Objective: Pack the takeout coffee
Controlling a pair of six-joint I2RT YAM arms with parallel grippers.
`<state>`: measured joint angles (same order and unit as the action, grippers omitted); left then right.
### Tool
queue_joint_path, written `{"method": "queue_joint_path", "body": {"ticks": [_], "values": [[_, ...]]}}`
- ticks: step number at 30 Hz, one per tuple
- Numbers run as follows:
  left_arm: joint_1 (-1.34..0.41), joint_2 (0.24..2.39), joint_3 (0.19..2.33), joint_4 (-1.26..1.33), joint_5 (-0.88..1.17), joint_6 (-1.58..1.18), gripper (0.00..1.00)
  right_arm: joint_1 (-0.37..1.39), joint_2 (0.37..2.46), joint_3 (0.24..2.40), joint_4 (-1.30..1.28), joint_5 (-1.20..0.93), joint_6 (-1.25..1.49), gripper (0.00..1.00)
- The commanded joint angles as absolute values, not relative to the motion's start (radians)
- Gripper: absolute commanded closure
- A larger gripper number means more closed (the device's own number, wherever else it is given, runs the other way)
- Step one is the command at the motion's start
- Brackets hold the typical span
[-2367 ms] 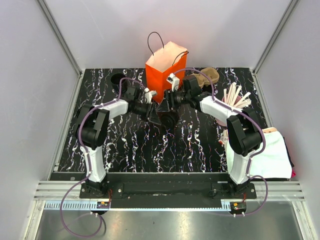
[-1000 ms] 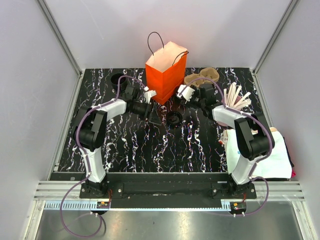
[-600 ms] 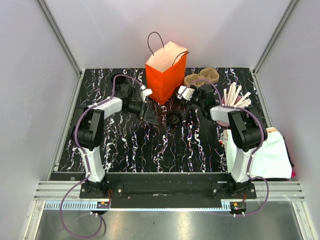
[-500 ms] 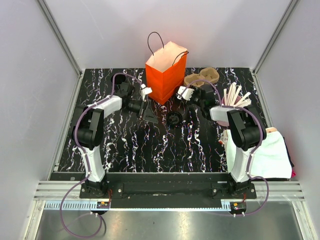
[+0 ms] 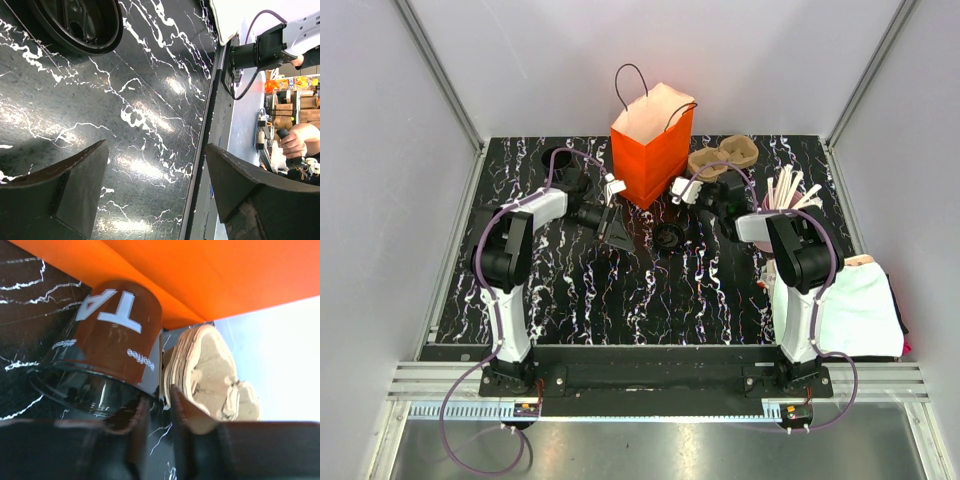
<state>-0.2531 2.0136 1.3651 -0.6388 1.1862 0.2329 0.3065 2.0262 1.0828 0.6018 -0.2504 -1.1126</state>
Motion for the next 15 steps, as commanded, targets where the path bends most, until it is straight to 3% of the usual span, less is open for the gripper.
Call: {"method": "queue_joint_path", "body": {"ticks": [1,8,15], "values": [[-0.245,2.022,1.413,-0.66,1.223,0.275,0.18,0.305,2.023,1.088,0.721,-0.302,-1.112,0.8],[-0.244,2.025,1.417,-0.676,1.226,0.284,0.19,0.307,1.903,1.019,0.631,-0.304,-1.06,1.0],[-0.236,1.973,1.413,-0.696,1.198,0.304,0.18,0.311,1.683,1.139,0.182,-0.239,-0.83,1.0]]}}
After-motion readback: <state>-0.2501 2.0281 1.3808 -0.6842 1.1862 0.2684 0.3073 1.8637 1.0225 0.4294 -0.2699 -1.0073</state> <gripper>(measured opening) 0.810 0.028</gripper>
